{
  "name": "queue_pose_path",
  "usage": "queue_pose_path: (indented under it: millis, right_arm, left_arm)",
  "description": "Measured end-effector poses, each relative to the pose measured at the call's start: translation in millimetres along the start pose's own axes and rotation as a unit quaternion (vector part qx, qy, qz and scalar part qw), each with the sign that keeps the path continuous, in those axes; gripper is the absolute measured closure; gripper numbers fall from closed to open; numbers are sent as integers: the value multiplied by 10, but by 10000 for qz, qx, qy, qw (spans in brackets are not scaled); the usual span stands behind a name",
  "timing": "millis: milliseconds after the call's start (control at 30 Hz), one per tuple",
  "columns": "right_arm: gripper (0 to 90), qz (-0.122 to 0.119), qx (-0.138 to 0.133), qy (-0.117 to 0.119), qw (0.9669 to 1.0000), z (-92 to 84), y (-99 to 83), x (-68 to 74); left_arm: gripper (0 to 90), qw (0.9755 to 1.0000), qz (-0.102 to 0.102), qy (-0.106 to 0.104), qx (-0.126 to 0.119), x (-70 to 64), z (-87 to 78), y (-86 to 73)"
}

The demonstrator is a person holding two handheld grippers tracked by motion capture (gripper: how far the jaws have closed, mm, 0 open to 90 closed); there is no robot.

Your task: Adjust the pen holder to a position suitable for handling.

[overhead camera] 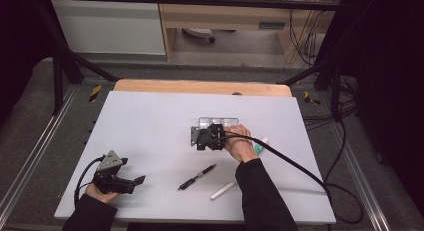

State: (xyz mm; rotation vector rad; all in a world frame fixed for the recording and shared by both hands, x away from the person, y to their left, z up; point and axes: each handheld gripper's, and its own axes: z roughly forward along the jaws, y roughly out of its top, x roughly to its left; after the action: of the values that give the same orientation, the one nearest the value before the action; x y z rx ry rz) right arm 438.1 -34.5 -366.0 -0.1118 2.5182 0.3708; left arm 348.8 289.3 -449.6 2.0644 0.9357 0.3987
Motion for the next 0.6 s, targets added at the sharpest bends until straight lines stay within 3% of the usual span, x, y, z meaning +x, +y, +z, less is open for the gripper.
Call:
queue_pose_path:
  millis: [367, 600]
  right_arm:
    - [862, 48, -232, -96, 9997, 61, -18, -59]
    - [825, 277, -421, -278, 9983, 109, -58, -154]
  left_arm:
    - [33, 10000, -5, -2, 5, 2, 1, -1]
    - [33, 10000, -6, -9, 6, 0, 2, -1]
